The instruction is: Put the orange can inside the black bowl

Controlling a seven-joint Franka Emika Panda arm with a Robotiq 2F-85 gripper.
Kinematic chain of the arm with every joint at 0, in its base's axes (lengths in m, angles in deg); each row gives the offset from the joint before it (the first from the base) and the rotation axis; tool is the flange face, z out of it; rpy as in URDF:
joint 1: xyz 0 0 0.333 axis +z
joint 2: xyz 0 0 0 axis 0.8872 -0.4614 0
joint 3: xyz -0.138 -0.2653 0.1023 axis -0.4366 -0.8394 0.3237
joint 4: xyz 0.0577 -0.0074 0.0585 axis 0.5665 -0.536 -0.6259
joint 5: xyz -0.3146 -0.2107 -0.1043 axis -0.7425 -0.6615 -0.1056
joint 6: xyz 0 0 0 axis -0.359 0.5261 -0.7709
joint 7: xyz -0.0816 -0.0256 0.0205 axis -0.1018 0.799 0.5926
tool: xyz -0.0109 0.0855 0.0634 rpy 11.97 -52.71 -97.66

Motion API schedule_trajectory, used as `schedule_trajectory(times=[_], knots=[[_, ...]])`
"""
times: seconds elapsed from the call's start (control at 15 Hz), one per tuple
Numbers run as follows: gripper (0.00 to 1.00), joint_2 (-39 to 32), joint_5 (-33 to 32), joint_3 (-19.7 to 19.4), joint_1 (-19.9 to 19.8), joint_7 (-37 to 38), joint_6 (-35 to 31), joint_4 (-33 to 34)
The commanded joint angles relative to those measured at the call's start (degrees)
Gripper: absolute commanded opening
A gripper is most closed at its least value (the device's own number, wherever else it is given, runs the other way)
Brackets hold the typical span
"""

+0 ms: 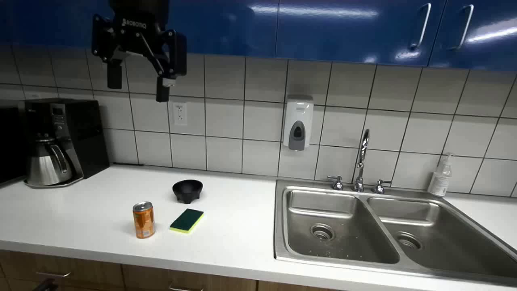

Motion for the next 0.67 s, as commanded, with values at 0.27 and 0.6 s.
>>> schedule_trajectory(times=[0.27, 0.6], knots=[[1.00, -1.41, -1.11, 1.52, -0.06, -0.30, -2.12, -1.89], [1.00, -2.38, -6.42, 5.36, 0.35, 0.48, -7.42, -10.61]])
